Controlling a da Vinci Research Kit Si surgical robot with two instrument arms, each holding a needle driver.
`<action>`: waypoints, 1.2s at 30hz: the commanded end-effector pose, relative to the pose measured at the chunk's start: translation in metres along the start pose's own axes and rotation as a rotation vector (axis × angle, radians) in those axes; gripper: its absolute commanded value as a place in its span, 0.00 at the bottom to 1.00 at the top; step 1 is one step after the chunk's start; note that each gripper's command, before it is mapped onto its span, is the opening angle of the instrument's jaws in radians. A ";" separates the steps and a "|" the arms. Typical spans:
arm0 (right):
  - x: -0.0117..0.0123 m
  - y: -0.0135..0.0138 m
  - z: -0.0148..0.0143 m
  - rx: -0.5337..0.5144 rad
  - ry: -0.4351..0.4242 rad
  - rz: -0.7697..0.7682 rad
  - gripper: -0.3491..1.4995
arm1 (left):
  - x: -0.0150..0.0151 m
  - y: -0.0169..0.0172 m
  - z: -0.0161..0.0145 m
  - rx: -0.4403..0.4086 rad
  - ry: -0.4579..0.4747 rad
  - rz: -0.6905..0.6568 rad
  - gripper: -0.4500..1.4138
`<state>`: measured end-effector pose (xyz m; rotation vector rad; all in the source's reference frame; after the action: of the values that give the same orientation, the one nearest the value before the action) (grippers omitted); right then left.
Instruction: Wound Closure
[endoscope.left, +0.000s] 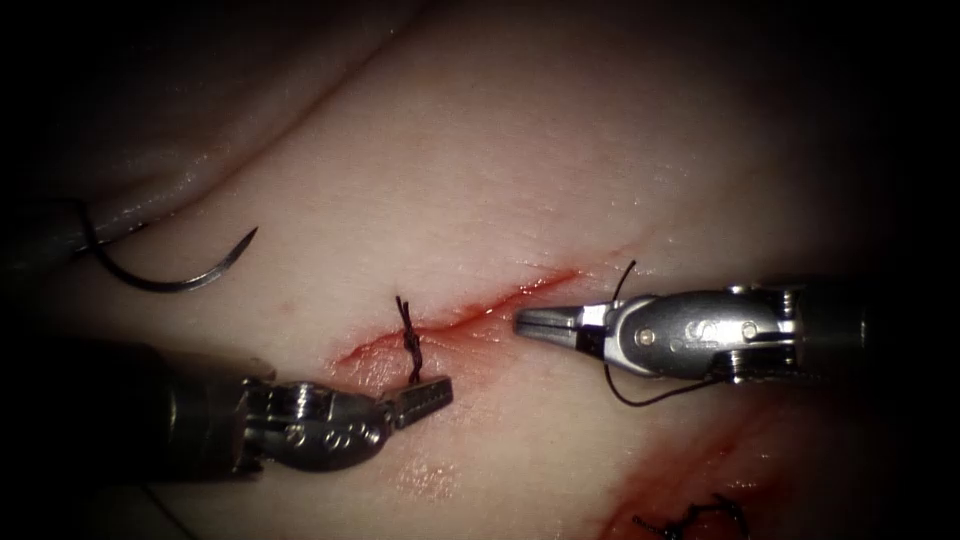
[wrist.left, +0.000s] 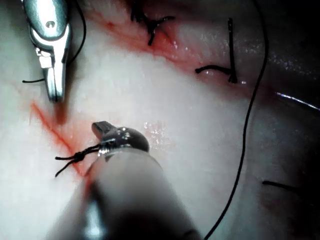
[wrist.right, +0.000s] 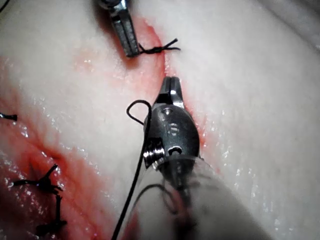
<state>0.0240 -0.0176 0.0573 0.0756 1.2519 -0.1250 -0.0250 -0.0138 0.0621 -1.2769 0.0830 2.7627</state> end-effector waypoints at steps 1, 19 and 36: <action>-0.0008 -0.0003 0.0014 0.011 0.011 -0.012 0.13 | -0.0003 0.0004 0.0006 -0.012 0.025 -0.009 0.00; -0.0019 -0.0019 0.0061 0.084 0.132 -0.038 0.66 | -0.0018 -0.0008 -0.0001 -0.238 0.421 0.034 0.00; -0.0004 -0.0026 0.0090 0.072 0.198 -0.051 0.68 | -0.0019 -0.0012 0.0001 -0.234 0.464 0.027 0.00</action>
<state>0.0309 -0.0209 0.0600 0.1204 1.4386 -0.2107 -0.0233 -0.0123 0.0631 -1.9668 -0.1939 2.4930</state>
